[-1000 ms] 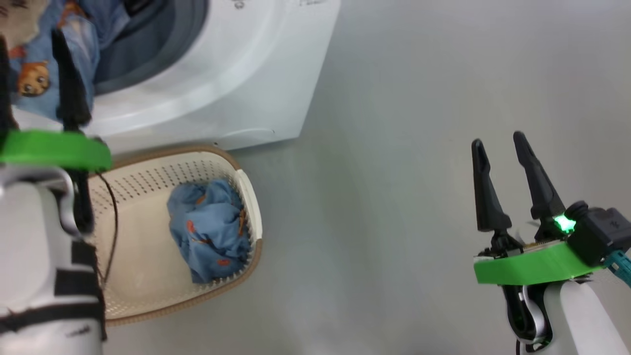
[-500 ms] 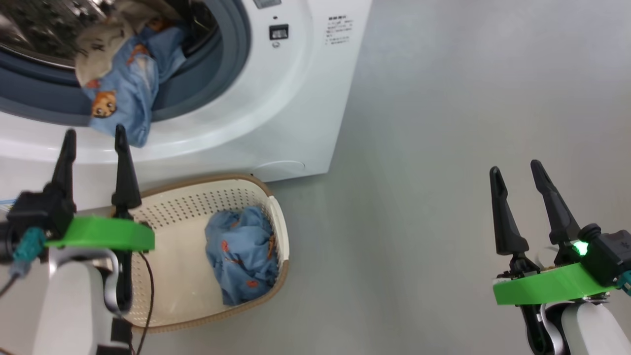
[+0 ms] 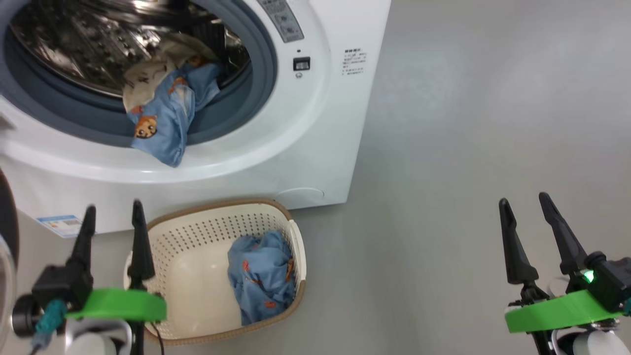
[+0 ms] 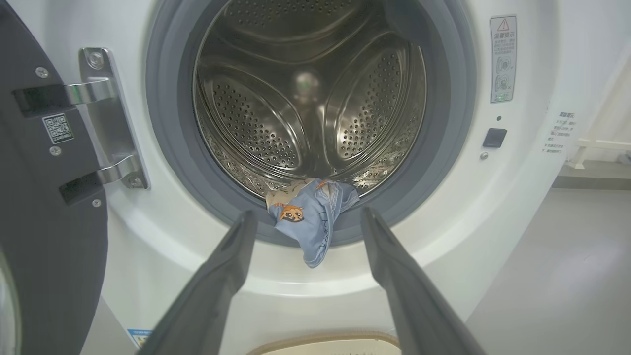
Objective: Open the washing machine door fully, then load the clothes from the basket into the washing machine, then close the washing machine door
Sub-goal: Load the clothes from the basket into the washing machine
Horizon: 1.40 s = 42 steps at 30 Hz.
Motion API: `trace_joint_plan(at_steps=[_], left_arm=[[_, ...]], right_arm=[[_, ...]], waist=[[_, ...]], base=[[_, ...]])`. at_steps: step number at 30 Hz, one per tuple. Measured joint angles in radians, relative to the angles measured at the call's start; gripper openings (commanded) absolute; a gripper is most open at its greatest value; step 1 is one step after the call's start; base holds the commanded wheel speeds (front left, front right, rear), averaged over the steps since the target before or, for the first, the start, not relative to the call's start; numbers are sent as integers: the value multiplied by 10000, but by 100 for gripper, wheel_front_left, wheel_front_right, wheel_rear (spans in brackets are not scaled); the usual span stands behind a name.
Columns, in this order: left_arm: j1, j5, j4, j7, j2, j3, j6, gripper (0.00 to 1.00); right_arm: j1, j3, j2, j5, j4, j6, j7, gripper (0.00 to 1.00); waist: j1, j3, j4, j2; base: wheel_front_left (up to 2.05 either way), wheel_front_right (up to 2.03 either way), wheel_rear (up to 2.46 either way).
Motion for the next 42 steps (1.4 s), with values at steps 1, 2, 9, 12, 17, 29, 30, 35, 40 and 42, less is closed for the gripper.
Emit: trace_joint_plan(at_steps=[1, 2, 9, 12, 17, 29, 30, 35, 40, 42], left_arm=[[178, 0, -58, 0, -17, 12, 0, 100], [356, -4, -105, 0, -23, 61, 0, 100], [1449, -21, -518, 0, -38, 259, -23, 100], [1853, 21, -652, 0, -56, 244, -23, 100], [2467, 17, -993, 2, -54, 182, 56, 100], [3449, -27, -1695, 2, -52, 190, 251, 100], [3465, -61, -1699, 2, -52, 190, 253, 100], [3465, -67, -1802, 2, -52, 194, 334, 100], [3466, -107, -1808, 2, -52, 173, 343, 100], [3465, -169, -1806, 2, -52, 155, 359, 100]], right_arm=[[85, -17, -15, 0, 2, 0, 0, 100], [157, -36, -23, 0, 13, 0, 0, 100], [756, -157, -61, -59, 38, 0, 0, 100], [1084, -234, -73, -59, 6, 0, 0, 100], [1709, -456, -75, -59, -52, 0, 0, 100], [1929, -481, -46, -59, -96, 0, 0, 100], [1929, -483, -46, -59, -102, 0, 0, 100], [1929, -483, -33, -59, -117, 0, 0, 100], [1929, -479, -27, -59, -125, 0, 0, 100], [1929, -479, -25, -59, -127, 0, 0, 100]], waist=[[0, -76, 20, 0], [0, -155, 40, 0], [-1, -706, 191, 0], [0, -957, 282, 0], [-1, -1351, 473, 0], [0, -1740, 717, 0], [1, -1744, 727, 0], [1, -1748, 723, 0], [0, -1714, 660, 0], [1, -1664, 636, 0]], base=[[0, 0, 0], [0, 0, 0], [0, 0, 0], [0, 0, 0], [0, 0, 0], [0, 0, 0], [0, 0, 0], [0, 0, 0], [0, 0, 0], [0, 0, 0]])
